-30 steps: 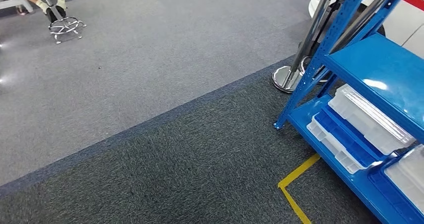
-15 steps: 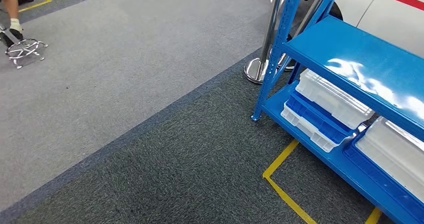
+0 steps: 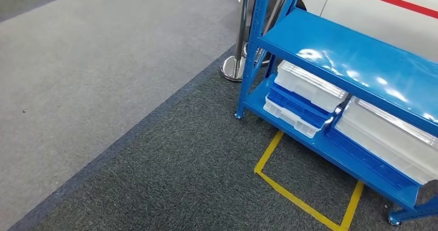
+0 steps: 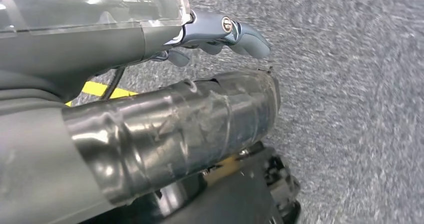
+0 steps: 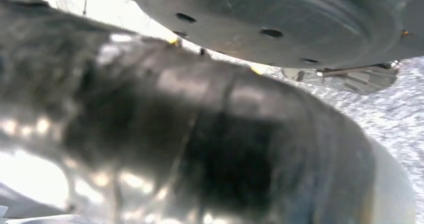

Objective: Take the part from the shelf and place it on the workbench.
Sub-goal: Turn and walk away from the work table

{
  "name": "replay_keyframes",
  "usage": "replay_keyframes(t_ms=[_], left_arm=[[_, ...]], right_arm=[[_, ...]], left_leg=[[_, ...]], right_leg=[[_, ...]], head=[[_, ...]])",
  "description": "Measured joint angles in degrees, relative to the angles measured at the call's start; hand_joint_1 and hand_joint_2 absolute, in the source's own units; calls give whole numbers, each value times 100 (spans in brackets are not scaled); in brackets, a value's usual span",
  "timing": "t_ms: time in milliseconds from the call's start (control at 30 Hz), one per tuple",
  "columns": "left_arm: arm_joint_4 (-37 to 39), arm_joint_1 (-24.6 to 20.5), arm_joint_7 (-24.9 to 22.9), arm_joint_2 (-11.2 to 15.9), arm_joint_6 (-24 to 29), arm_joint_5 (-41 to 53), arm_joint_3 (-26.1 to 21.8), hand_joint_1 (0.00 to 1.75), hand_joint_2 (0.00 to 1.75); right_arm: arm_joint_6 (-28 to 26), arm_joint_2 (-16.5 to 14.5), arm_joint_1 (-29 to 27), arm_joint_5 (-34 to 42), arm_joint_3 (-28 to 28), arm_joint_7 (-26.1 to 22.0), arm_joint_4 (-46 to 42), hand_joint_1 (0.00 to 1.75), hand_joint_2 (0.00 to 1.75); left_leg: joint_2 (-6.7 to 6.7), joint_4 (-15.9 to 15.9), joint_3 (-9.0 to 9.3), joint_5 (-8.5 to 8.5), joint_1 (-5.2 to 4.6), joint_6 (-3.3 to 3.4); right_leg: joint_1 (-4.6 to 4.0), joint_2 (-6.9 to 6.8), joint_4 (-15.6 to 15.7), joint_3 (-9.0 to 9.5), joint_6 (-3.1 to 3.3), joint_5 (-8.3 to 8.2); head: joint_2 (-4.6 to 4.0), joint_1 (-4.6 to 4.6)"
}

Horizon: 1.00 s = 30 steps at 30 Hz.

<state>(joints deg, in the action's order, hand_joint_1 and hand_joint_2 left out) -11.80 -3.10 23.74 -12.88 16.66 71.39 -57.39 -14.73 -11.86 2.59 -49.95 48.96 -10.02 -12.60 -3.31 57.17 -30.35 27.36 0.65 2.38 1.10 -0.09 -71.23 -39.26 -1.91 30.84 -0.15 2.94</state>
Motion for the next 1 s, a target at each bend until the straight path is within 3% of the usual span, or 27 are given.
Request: replay_keyframes(t_ms=[33, 100, 167, 233, 300, 367, 433, 467, 500, 533, 600, 667, 733, 800, 867, 933, 967, 1000], left_arm=[[0, -6, 0, -2, 0, 1, 1, 0, 0], [0, -15, 1, -5, 0, 4, 1, 0, 0], [0, -29, 2, -5, 1, 8, 1, 0, 0], [0, -47, 3, -5, 1, 10, 1, 0, 0], [0, -48, 7, -6, 0, 10, 1, 0, 0], [0, -33, 10, -6, -1, 10, 1, 0, 0], [0, -12, 11, -5, -2, 10, 1, 0, 0], [0, -5, 11, -5, -2, 10, 1, 0, 0], [0, -2, 11, -4, -2, 10, 1, 0, 0], [0, -3, 11, -4, -2, 10, 1, 0, 0], [0, -2, 15, -4, -3, 11, 1, 0, 0], [0, -9, 24, -5, -4, 12, 1, 0, 0], [0, -24, 28, -5, -5, 13, 1, 0, 0], [0, -28, 31, -5, -8, 14, 1, 0, 0], [0, -17, 33, -5, -14, 15, 1, 0, 0], [0, 2, 31, -5, -20, 15, 1, 0, 0], [0, 6, 30, -4, -21, 14, 1, 0, 0], [0, 5, 28, -4, -22, 14, 1, 0, 0]], right_arm=[[0, 2, -4, -9, -1, 10, -1, 0, 0], [3, 3, 6, -23, -8, 27, -2, 0, 0], [7, 3, 10, -30, -26, 32, -1, 0, 0], [9, 3, -5, -34, -38, 35, 0, 0, 0], [15, 3, -8, -39, -44, 38, -1, 0, 0], [29, 3, 1, -42, -52, 38, -2, 0, 0], [42, 3, 5, -43, -60, 38, -2, 0, 0], [45, 3, 3, -43, -63, 38, -2, 0, 0], [48, 3, 1, -43, -64, 38, -2, 0, 0], [50, 3, 1, -43, -66, 38, -2, 0, 0], [58, 2, 9, -45, -69, 38, -1, 0, 0], [68, 1, 14, -50, -72, 39, 0, 0, 0], [68, 2, -1, -56, -73, 40, -1, 0, 0], [64, 4, -8, -58, -73, 40, 0, 0, 0], [64, 6, 6, -59, -73, 40, -1, 0, 0], [64, 6, 16, -60, -73, 40, -2, 0, 0], [65, 6, 14, -60, -72, 41, -2, 0, 0], [66, 8, 7, -60, -72, 43, -2, 0, 0]], left_leg=[[-64, 4, 13, 12, -1, -16], [-166, 14, 37, 46, -24, -73], [-245, 13, 70, 79, -41, -141], [-280, 15, 117, 111, -32, -213], [-75, 249, 48, 303, -14, -279], [193, 919, -247, 699, 0, -311], [271, 1587, -566, 950, 2, -316], [285, 1668, -617, 905, 2, -312], [301, 1510, -557, 742, 4, -302], [360, 1159, -409, 507, 9, -288], [621, 411, -105, 170, 23, -250], [770, 120, -3, 118, 19, -215], [659, 82, 19, 98, 14, -153], [516, 28, 49, 57, 27, -62], [356, 2, 58, 46, 22, -2], [183, 5, 56, 60, 6, 15], [102, 8, 58, 70, 1, 13], [26, 10, 65, 82, -1, 6]], right_leg=[[-1, -83, 400, 227, 11, -187], [-37, -281, 1071, 596, 75, -402], [-76, -327, 1236, 666, 146, -399], [-63, -213, 1269, 665, 213, -418], [-32, -100, 1307, 674, 284, -459], [-29, 10, 1311, 658, 325, -481], [-41, 139, 1293, 633, 340, -485], [-43, 215, 1280, 626, 341, -484], [-43, 295, 1266, 626, 337, -480], [-41, 375, 1252, 629, 331, -475], [-50, 522, 1214, 614, 295, -464], [-47, 640, 1196, 572, 226, -475], [-28, 718, 1201, 540, 146, -494], [-38, 498, 1026, 453, 94, -376], [-43, 175, 448, 178, 61, -45], [-25, 76, -253, -172, 28, 243], [-17, 58, -404, -247, 17, 250], [-13, 37, -348, -211, 12, 154]], head=[[0, 1], [0, -1], [0, -3], [0, -4], [0, -7], [0, -8], [0, -8], [0, -9], [0, -9], [0, -9], [0, -8], [0, -5], [0, -5], [0, 2], [0, 10], [0, 10], [0, 10], [0, 10]])
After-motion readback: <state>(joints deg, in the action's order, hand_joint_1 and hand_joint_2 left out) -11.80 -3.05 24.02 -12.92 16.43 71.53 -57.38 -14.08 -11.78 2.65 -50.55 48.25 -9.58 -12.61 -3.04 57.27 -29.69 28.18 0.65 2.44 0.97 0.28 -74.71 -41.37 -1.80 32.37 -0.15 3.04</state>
